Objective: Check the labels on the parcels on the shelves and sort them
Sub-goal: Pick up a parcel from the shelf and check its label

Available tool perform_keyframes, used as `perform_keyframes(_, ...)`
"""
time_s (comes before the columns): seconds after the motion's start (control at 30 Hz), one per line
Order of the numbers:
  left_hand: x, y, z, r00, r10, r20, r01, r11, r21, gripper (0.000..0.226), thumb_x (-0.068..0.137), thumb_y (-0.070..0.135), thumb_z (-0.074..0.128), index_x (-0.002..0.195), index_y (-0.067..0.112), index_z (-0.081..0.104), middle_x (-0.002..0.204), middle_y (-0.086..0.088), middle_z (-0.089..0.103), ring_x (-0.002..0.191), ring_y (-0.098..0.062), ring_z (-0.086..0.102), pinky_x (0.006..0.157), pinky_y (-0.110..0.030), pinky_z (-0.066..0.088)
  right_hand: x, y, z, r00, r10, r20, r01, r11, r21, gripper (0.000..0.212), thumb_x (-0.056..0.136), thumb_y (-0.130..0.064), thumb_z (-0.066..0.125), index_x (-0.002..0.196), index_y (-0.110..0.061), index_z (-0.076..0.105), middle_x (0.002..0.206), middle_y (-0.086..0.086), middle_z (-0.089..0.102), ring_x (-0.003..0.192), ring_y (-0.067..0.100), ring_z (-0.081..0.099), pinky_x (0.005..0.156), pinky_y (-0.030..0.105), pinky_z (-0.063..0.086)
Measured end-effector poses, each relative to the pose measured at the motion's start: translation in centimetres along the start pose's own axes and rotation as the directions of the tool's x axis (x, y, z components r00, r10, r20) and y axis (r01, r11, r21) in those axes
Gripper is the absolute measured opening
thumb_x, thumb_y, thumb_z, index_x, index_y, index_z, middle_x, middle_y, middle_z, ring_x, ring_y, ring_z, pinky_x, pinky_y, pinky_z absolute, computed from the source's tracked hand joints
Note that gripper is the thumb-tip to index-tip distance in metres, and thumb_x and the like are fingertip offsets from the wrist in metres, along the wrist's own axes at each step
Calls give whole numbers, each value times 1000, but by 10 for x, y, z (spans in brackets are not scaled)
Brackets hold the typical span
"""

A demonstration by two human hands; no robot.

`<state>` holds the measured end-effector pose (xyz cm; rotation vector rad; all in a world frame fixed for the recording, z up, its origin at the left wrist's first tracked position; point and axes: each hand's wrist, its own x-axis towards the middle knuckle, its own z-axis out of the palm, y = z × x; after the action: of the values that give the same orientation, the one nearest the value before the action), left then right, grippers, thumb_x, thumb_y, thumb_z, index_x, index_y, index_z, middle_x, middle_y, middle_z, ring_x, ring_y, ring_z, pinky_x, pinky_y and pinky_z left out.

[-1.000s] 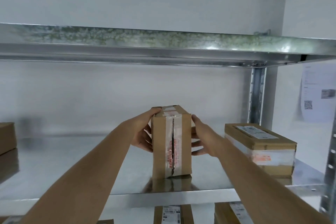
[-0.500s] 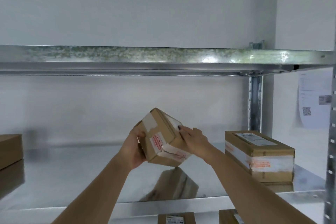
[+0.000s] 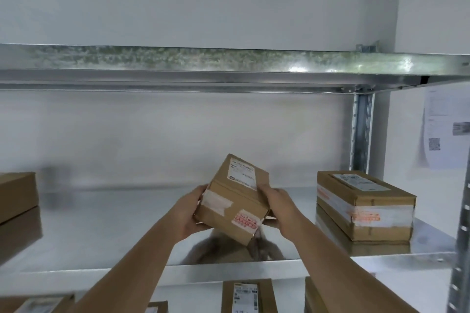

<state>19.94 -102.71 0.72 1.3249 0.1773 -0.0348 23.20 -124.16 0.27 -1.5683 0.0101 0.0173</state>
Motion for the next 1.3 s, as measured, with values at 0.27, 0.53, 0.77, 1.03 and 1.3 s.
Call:
perform_keyframes(0.27, -3, -16, 2, 999, 38, -26, -35, 994, 102, 23, 99, 23, 47, 91, 15, 68, 102, -5, 66, 110, -25, 59, 116, -45, 40, -3, 12, -7, 1000, -21, -20, 24, 985, 171, 35, 103, -51, 47, 111, -23, 67, 103, 4, 73, 93, 19, 68, 73, 32, 50)
perform_keyframes(0.53, 2, -30, 14, 992, 124, -5, -124, 992, -33, 30, 88, 22, 52, 105, 17, 76, 91, -1, 73, 98, -18, 65, 109, -40, 48, 2, 40, -7, 999, -23, -46, 32, 978, 208, 41, 101, -54, 49, 111, -24, 73, 93, 8, 79, 94, 30, 75, 95, 53, 57)
perform_keyframes(0.77, 17, -47, 17, 972, 231, -42, -227, 970, 87, 29, 103, 38, 50, 118, 15, 60, 113, -7, 70, 103, -19, 68, 95, -42, 54, 12, 46, -10, 995, -32, -92, 51, 975, 217, 44, 102, -51, 47, 128, -20, 65, 100, 7, 78, 95, 26, 76, 93, 50, 58)
perform_keyframes(1.03, 17, -50, 11, 972, 235, -3, -234, 969, 77, 50, 85, 60, 59, 119, 23, 61, 122, -4, 68, 110, -23, 70, 99, -53, 55, 7, 46, -10, 992, -31, -118, 51, 984, 172, 45, 98, -54, 47, 116, -20, 69, 101, 12, 77, 93, 30, 76, 95, 56, 57)
perform_keyframes(1.3, 15, -51, 8, 974, 225, -11, -223, 971, 91, 70, 68, 82, 52, 119, 34, 55, 123, -7, 66, 119, -33, 63, 104, -58, 50, -2, 43, -8, 990, -15, -141, 40, 983, 178, 48, 104, -53, 41, 118, -18, 70, 96, 8, 78, 93, 29, 76, 91, 49, 59)
